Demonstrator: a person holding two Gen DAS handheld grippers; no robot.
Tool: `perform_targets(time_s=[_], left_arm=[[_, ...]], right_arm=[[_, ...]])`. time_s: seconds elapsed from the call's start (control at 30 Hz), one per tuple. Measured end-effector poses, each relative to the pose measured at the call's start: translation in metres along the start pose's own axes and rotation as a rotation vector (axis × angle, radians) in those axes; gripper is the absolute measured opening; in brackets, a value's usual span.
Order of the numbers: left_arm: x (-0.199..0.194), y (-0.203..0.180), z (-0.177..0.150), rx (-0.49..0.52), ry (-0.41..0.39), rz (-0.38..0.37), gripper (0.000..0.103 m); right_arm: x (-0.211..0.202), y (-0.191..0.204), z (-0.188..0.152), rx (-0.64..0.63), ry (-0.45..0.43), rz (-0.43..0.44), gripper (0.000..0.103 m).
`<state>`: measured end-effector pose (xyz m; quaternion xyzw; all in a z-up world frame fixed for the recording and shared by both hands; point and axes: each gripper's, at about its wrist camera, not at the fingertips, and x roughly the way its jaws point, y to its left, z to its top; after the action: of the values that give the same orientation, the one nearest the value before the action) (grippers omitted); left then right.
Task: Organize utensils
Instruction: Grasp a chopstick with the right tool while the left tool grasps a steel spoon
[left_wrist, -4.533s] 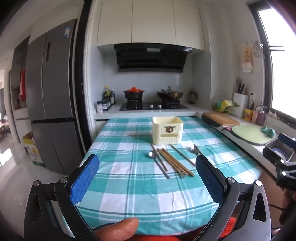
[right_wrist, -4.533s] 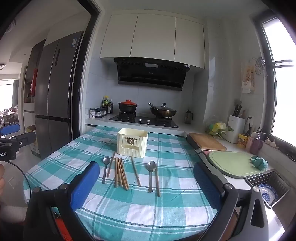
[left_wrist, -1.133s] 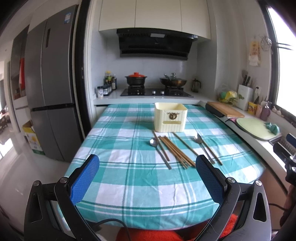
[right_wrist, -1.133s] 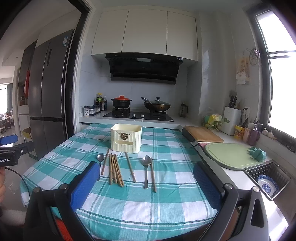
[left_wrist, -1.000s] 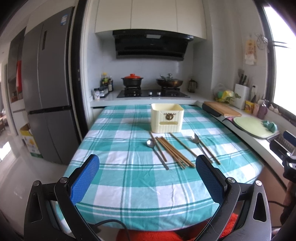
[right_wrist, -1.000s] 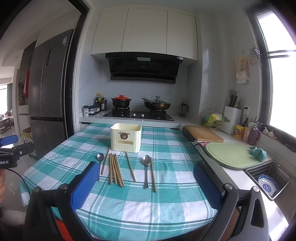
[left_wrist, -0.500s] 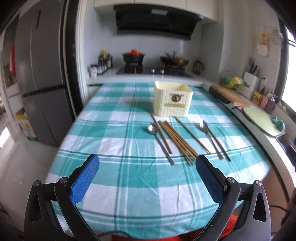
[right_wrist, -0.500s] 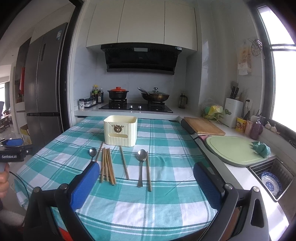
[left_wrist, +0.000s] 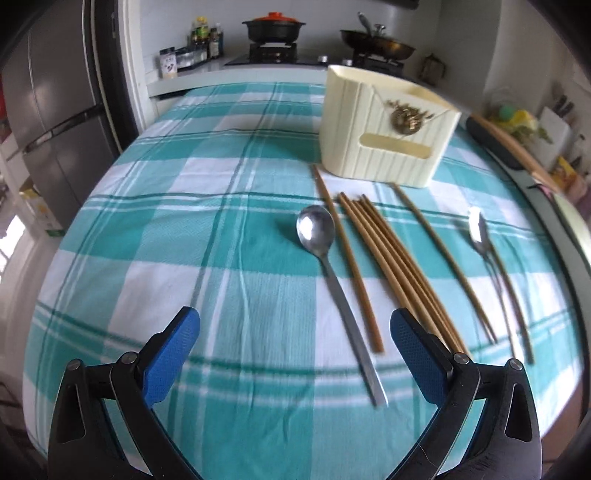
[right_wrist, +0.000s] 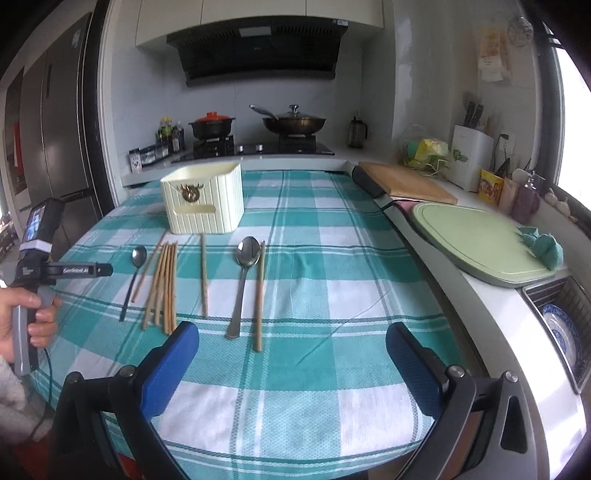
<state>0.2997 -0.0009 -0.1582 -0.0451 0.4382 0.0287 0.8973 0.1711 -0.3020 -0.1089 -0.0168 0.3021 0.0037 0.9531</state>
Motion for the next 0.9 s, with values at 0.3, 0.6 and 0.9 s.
perform_targets(time_s=[0.3,0.6,0.9], left_arm=[[0.045,-0.002,0.012,-0.010,0.046,0.094,0.103],[0.059,-0.003,0.008,0.032,0.064,0.113,0.103],[0.062,0.010,0.015,0.073,0.085,0.084,0.103]], right_arm=[[0.054,-0.017,0.024,0.050,0.059,0.048,0.103],[0.152,-0.022,0.041,0.082,0.251,0.098,0.077],[0.218,0.022,0.045,-0.071,0.399,0.226,0.029]])
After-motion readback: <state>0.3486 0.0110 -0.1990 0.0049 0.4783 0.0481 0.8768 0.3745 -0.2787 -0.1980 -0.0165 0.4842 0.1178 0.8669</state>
